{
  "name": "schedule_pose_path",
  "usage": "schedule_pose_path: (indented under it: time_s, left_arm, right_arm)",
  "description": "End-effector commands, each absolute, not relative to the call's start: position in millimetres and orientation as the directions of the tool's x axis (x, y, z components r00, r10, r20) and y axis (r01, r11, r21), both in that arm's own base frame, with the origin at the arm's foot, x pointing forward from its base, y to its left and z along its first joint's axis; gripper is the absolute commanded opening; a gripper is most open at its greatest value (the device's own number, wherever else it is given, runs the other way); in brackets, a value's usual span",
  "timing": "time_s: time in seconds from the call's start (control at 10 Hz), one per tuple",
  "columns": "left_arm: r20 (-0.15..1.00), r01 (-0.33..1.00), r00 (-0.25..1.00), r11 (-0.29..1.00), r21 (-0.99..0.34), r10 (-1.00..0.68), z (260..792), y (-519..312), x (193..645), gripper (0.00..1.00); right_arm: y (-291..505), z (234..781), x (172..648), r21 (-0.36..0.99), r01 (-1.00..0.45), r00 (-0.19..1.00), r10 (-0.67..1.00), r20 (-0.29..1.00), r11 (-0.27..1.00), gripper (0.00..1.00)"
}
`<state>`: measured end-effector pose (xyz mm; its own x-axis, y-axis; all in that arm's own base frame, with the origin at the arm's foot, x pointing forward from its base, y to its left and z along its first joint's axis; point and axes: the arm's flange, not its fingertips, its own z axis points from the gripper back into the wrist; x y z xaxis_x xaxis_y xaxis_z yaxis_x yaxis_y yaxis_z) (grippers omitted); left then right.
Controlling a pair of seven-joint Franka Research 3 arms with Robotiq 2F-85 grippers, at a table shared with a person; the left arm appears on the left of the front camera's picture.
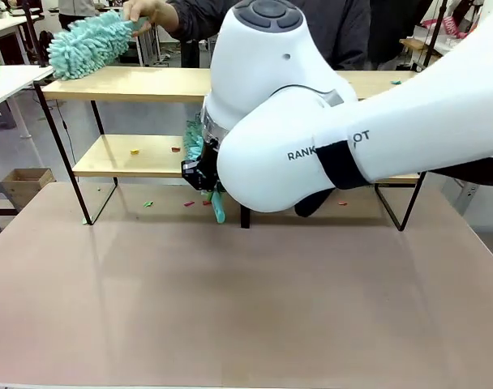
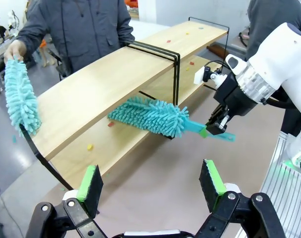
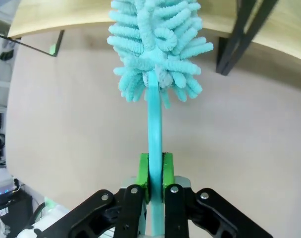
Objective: Clean the shelves.
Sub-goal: Clean a randomly selected level of the Shelf with the Duster.
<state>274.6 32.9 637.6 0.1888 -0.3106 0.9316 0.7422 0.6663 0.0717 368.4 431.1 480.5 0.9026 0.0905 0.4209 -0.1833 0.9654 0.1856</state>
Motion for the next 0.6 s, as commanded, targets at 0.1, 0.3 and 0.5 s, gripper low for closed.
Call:
schedule_pose_path:
  time_s: [0.1,0.3,0.5]
  left_arm:
    - [0.933,0.748,0.182,0.659,0.074,-0.311,636.3,33.2,275.4,1.00]
    - [0.933,0.748,0.182,0.659,0.074,-0.311,636.3,33.2,275.4,1.00]
    - [0.933,0.748,0.182,0.659,0.074,-0.311,636.3,33.2,275.4,1.00]
  right_arm:
    - [452.2,488.7,388.4,0.199,-0.253,0.888,0.146,0.436,0.947,0.12]
    - [465.8,494.5,406.8,0.183,-0.314,0.876,0.210,0.434,0.931,0.12]
    - [486.8,501.8,417.6,0.163,-0.396,0.856,0.299,0.421,0.904,0.12]
